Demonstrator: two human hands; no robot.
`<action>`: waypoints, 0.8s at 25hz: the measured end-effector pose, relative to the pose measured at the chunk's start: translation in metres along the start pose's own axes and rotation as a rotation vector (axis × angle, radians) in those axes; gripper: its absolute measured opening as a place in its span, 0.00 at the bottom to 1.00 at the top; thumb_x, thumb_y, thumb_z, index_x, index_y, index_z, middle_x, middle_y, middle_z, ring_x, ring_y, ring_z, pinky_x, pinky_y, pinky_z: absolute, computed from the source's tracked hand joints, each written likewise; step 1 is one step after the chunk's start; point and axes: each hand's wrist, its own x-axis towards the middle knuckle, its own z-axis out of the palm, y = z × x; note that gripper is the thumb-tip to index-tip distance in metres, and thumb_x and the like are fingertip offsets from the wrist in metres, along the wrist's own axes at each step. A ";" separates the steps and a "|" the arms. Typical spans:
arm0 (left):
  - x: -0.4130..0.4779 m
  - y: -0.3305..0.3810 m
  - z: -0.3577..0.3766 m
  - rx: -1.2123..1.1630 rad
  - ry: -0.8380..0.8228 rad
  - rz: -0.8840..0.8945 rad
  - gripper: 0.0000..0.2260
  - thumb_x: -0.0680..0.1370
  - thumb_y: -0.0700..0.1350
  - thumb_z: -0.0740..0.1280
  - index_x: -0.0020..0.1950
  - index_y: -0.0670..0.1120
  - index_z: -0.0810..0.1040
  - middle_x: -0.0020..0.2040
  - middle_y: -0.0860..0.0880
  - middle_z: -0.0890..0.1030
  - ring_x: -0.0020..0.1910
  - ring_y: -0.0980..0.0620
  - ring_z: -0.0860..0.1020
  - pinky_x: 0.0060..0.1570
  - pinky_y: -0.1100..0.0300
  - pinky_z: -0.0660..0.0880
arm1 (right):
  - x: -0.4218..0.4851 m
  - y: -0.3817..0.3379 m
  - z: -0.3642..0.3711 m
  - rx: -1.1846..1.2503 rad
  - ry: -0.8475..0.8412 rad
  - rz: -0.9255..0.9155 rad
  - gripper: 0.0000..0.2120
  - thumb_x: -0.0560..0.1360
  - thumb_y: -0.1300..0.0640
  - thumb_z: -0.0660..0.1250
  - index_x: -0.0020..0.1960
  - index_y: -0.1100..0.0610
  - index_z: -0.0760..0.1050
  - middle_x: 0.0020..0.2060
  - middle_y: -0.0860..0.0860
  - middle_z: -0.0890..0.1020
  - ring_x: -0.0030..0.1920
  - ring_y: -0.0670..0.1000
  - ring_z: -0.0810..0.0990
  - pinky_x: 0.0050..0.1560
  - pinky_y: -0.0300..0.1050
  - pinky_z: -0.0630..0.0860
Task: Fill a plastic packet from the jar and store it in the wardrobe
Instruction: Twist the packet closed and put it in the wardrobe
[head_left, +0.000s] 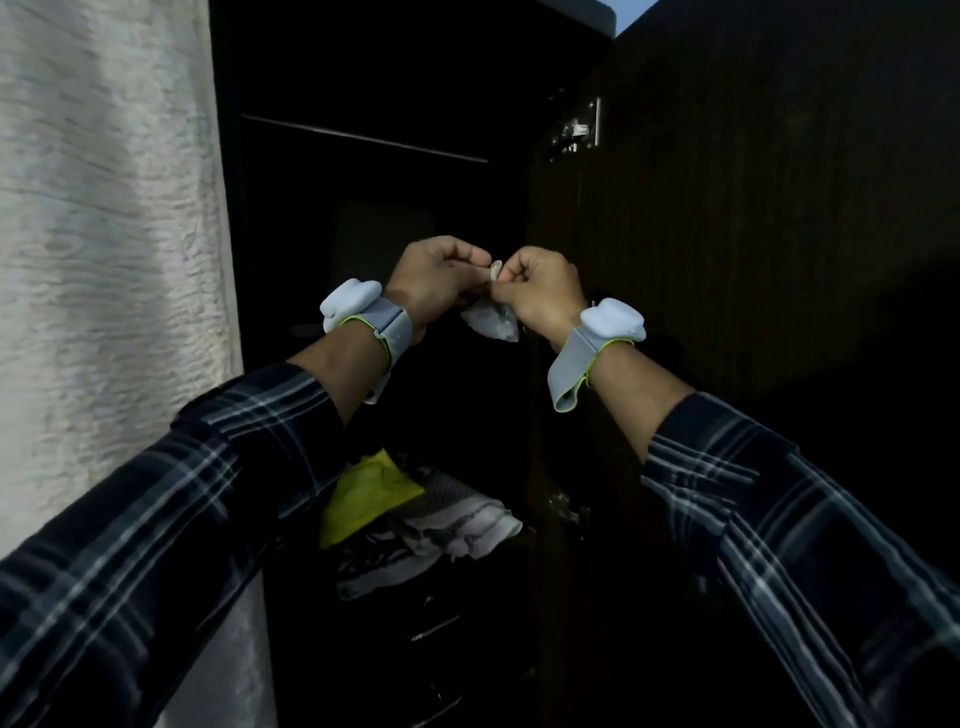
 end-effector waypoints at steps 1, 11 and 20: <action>0.009 -0.003 -0.005 0.020 -0.012 0.011 0.06 0.76 0.35 0.68 0.48 0.45 0.80 0.42 0.45 0.82 0.33 0.56 0.79 0.38 0.58 0.75 | 0.011 0.003 0.005 0.002 0.002 0.003 0.07 0.67 0.62 0.72 0.35 0.53 0.76 0.28 0.45 0.76 0.30 0.42 0.72 0.34 0.38 0.69; 0.175 -0.087 -0.034 0.657 0.008 0.150 0.14 0.78 0.35 0.64 0.63 0.42 0.77 0.61 0.41 0.81 0.56 0.53 0.80 0.62 0.57 0.75 | 0.222 0.103 0.115 -0.019 -0.085 -0.160 0.08 0.72 0.62 0.67 0.44 0.54 0.68 0.38 0.54 0.77 0.37 0.53 0.74 0.38 0.43 0.68; 0.240 -0.122 -0.084 1.375 -0.170 0.061 0.13 0.80 0.46 0.62 0.63 0.44 0.78 0.63 0.43 0.80 0.62 0.42 0.77 0.59 0.57 0.69 | 0.323 0.159 0.207 -0.369 -0.494 -0.195 0.15 0.74 0.64 0.67 0.61 0.62 0.76 0.60 0.61 0.79 0.61 0.60 0.78 0.55 0.46 0.74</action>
